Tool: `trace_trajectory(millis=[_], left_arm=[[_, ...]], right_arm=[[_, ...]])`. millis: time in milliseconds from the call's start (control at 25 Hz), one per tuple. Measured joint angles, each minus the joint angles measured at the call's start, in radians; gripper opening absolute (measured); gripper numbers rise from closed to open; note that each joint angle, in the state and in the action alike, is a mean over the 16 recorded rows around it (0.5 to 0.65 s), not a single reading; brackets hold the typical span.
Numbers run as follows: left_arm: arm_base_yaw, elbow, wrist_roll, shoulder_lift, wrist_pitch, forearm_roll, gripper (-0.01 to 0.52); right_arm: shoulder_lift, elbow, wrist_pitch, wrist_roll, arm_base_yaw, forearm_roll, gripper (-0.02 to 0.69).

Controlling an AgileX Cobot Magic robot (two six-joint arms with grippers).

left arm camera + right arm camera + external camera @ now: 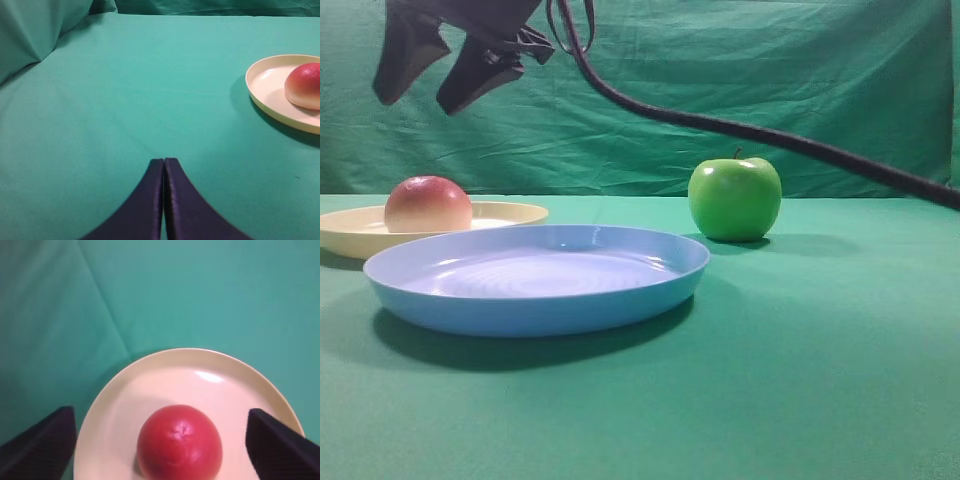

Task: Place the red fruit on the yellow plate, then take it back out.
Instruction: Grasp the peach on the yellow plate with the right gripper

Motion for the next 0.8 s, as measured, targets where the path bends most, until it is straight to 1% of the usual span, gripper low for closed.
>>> trace_trajectory(millis=[120, 280, 400, 520, 800], left_arm=[[0.0, 0.0, 0.0, 0.0, 0.0, 0.0, 0.0], [0.0, 0.0, 0.0, 0.0, 0.0, 0.0, 0.0], [0.0, 0.0, 0.0, 0.0, 0.0, 0.0, 0.0], [0.0, 0.0, 0.0, 0.0, 0.0, 0.0, 0.0], [0.0, 0.0, 0.0, 0.0, 0.0, 0.0, 0.0]], right_arm=[[0.027, 0.0, -0.026, -0.002, 0.002, 0.003, 0.639], [0.064, 0.0, -0.055, -0.003, 0.005, 0.003, 0.624], [0.088, 0.0, -0.072, -0.003, 0.006, 0.003, 0.596], [0.107, 0.0, -0.086, -0.003, 0.007, 0.003, 0.544], [0.118, 0.0, -0.077, -0.002, 0.005, 0.002, 0.368]])
